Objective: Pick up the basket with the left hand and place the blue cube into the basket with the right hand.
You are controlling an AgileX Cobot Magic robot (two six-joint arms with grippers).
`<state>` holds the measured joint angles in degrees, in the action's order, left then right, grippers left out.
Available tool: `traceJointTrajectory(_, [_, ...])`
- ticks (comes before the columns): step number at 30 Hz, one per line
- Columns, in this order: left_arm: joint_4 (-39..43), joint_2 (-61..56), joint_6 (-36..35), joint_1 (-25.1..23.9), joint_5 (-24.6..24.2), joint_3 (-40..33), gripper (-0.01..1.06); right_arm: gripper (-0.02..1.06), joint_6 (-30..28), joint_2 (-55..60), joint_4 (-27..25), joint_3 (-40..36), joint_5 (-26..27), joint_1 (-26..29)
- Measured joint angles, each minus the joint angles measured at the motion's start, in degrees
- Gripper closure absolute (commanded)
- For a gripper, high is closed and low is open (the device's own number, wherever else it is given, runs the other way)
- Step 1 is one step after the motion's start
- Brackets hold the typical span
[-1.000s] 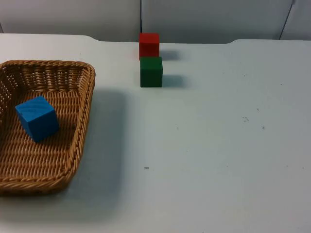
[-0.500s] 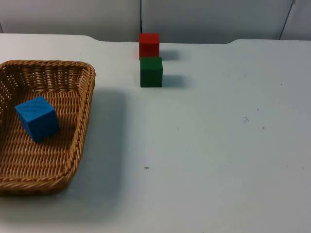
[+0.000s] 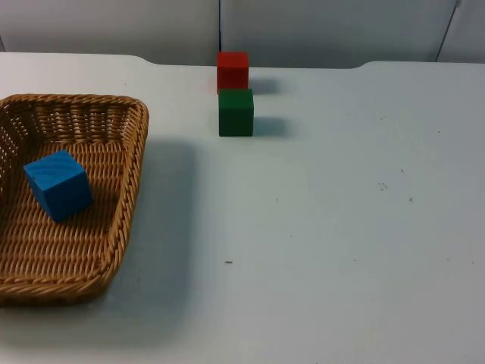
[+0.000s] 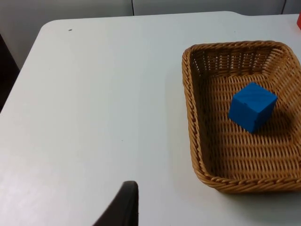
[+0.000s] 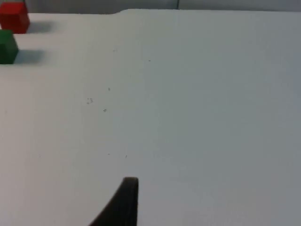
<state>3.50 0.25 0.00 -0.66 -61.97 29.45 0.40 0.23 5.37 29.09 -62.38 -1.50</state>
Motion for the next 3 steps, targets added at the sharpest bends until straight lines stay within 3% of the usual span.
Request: traceJointTrajectory(3, [0.0, 0.0, 0.0, 0.0, 0.0, 0.0, 0.00, 0.00, 0.0, 0.0, 0.0, 0.0, 0.0, 1.8])
